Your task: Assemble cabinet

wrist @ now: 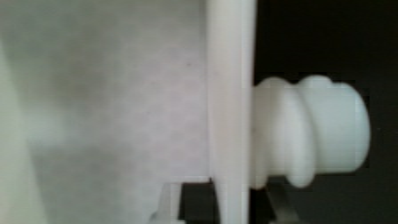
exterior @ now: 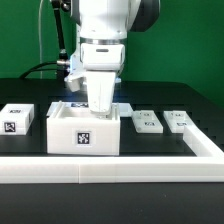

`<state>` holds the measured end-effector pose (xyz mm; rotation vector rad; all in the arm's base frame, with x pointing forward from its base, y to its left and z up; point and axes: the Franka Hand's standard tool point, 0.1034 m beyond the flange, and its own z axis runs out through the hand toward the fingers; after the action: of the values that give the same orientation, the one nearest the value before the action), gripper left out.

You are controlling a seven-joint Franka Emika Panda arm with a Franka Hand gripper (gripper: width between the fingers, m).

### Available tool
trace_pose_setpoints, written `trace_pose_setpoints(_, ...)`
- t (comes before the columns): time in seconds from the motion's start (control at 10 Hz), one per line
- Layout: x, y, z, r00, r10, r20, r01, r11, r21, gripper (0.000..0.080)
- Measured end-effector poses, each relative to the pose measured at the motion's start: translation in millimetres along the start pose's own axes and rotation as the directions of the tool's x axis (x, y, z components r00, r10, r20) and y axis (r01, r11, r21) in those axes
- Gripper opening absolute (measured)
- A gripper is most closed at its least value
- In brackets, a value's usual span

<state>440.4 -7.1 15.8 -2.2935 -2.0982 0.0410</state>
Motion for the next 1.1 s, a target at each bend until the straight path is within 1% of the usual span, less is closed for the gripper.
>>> trace_pose_setpoints(0.2,4.1,9.1,-2.0,1.000,-0.010,-0.002,0.010,1.000,-0.012,0.0037)
trace_pose_setpoints(0.3,11.0,17.3,-0.6,1.000,-0.020,-0.005,0.019,1.000,-0.017,0.0037)
trace_pose_setpoints(0.4,18.5,30.0,-0.4,1.000,-0.031,-0.008,0.030,0.999,-0.026,0.0037)
trace_pose_setpoints(0.5,24.7,40.1,-0.8,0.999,-0.034,-0.012,0.033,0.999,-0.036,0.0037)
trace_pose_setpoints(0.6,34.5,50.6,-1.4,0.999,-0.038,-0.017,0.037,0.998,-0.048,0.0037)
trace_pose_setpoints(0.7,44.1,56.9,-1.7,0.999,-0.049,-0.019,0.048,0.997,-0.055,0.0037)
trace_pose_setpoints(0.9,40.4,56.4,-1.7,0.999,-0.042,-0.018,0.041,0.998,-0.055,0.0037)
trace_pose_setpoints(1.1,40.3,56.4,-1.7,0.999,-0.042,-0.018,0.041,0.998,-0.055,0.0037)
